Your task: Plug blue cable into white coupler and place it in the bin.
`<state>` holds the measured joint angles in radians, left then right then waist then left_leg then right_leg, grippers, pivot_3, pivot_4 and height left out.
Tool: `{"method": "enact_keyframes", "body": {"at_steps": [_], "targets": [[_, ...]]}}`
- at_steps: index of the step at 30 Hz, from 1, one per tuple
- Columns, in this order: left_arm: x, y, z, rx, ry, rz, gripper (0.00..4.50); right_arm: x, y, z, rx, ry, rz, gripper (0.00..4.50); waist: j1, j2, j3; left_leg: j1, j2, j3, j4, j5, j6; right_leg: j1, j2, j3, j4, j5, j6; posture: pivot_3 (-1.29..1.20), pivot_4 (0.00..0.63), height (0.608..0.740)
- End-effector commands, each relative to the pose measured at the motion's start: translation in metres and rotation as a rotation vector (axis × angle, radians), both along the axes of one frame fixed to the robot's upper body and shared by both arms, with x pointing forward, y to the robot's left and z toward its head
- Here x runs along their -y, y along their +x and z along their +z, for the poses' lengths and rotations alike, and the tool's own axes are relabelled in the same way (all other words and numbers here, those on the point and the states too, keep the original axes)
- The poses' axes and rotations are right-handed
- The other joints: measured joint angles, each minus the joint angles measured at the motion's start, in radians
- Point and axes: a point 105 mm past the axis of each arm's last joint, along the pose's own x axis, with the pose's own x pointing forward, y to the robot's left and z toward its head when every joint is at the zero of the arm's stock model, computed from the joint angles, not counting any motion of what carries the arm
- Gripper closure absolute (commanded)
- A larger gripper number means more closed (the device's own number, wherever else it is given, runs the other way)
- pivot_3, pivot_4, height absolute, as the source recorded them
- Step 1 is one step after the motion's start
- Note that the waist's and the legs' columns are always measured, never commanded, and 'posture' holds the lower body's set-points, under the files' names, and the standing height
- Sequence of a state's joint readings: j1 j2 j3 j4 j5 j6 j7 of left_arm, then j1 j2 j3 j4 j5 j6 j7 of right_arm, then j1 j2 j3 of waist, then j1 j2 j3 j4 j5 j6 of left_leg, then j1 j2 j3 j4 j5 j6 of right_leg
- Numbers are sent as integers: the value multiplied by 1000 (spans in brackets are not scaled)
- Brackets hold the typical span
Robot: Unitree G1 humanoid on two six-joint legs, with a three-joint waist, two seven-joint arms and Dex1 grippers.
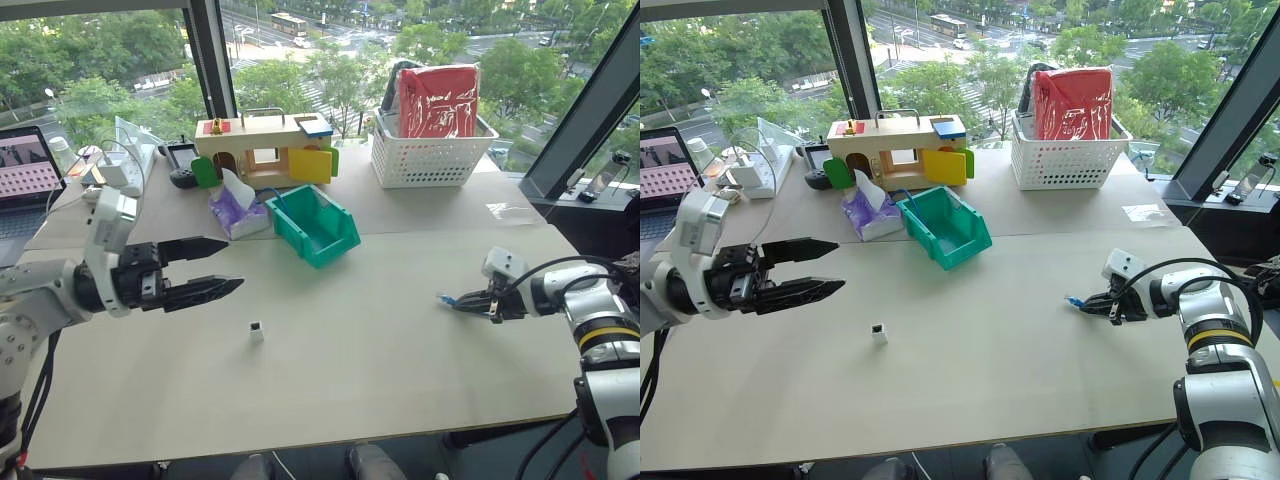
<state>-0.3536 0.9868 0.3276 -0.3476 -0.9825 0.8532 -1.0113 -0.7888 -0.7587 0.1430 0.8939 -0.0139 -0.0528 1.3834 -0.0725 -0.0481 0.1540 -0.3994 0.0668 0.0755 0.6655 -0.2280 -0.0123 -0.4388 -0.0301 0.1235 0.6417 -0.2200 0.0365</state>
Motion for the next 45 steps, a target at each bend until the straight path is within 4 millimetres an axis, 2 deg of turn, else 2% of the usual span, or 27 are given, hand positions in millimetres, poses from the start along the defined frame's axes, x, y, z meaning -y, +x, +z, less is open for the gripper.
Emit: {"method": "enact_keyframes", "body": {"at_steps": [1, 4, 6, 9, 11, 14, 15, 21, 25, 28, 31, 34, 40, 43, 45], "targets": [[6, 8, -16, 3, 164, 2, 0, -41, -10, 17, 33, 47, 142, 4486, 1, 0, 0, 0, 0, 0, 0, 0, 0, 0, 0, 0, 1, 0, 0, 0, 150, 715], [15, 12, -24, 21, 229, -46, 0, -83, -27, 15, 11, 96, 237, 4486, 6, 1, 0, -1, 0, -2, 0, 0, 0, -1, 1, -1, 2, -1, -1, 0, 150, 715], [21, 13, -31, 33, 282, -83, 0, -103, -38, 12, -44, 144, 267, 4486, 7, 0, 0, -2, 0, -3, 2, 0, 0, -1, 1, -2, 3, -1, -1, 0, 150, 715], [27, 13, -54, 48, 439, -161, 0, -120, -44, 1, -59, 126, 311, 4486, 15, 1, 0, -3, 0, -4, 4, 0, 0, -2, 1, -3, 4, -1, -1, 0, 150, 715], [30, 13, -61, 57, 495, -202, 0, -131, -42, 4, -53, 161, 326, 4486, 22, 1, 0, -4, 0, -3, 6, 0, 0, -2, 1, -3, 4, -1, -1, 0, 150, 715], [37, 18, -61, 78, 488, -231, 0, -139, -38, 11, -36, 190, 332, 3136, 29, 1, 0, -7, 0, -4, 9, 0, 0, -4, 2, -3, 5, -1, -1, 0, 150, 715], [39, 18, -61, 83, 482, -241, 0, -140, -39, 11, -41, 185, 341, 3004, 30, 1, 0, -8, 1, -4, 10, 0, 0, -4, 2, -3, 5, -1, -1, 0, 150, 715], [70, 29, -64, 160, 457, -321, 0, -135, -43, 30, -4, 201, 335, 1263, 49, 1, 0, -9, 0, -5, 13, 0, 0, -3, 1, -3, 5, -2, 0, 0, 150, 715], [108, 45, -75, 257, 442, -374, 0, -123, -60, 58, 43, 223, 293, 43, 64, 1, 1, -11, -1, -7, 14, 0, 0, -3, 2, -3, 5, -2, 0, 0, 150, 715], [128, 47, -88, 243, 411, -408, 0, -112, -75, 57, 50, 183, 260, 43, 73, 1, 0, -11, -2, -8, 14, 0, 0, -2, 2, -3, 5, -2, 0, 0, 150, 715], [134, 51, -109, 237, 468, -428, 0, -101, -89, 53, 55, 150, 208, 43, 70, 1, 0, -12, -2, -9, 14, -1, 1, -2, 2, -3, 4, -2, 0, 0, 150, 715], [137, 56, -119, 230, 488, -434, 0, -96, -96, 54, 55, 164, 151, 43, 57, 1, 0, -12, -2, -10, 15, -1, 1, -2, 3, -3, 5, -3, 2, 0, 150, 715], [158, 61, -145, 215, 508, -446, 0, -82, -108, 56, 61, 217, 9, 43, 59, 1, 0, -11, -3, -14, 16, 0, 1, 0, 3, -3, 5, -5, 7, 0, 150, 715], [167, 58, -151, 193, 498, -472, 0, -78, -117, 55, 42, 212, -11, 43, 59, 1, 0, -13, -4, -15, 17, 0, 1, 0, 3, -3, 5, -6, 7, 0, 150, 715], [167, 52, -159, 187, 540, -522, 0, -75, -122, 55, 38, 201, -31, 43, 59, 1, 0, -14, -4, -16, 17, 0, 1, 0, 3, -3, 5, -6, 8, 0, 150, 715]]}}
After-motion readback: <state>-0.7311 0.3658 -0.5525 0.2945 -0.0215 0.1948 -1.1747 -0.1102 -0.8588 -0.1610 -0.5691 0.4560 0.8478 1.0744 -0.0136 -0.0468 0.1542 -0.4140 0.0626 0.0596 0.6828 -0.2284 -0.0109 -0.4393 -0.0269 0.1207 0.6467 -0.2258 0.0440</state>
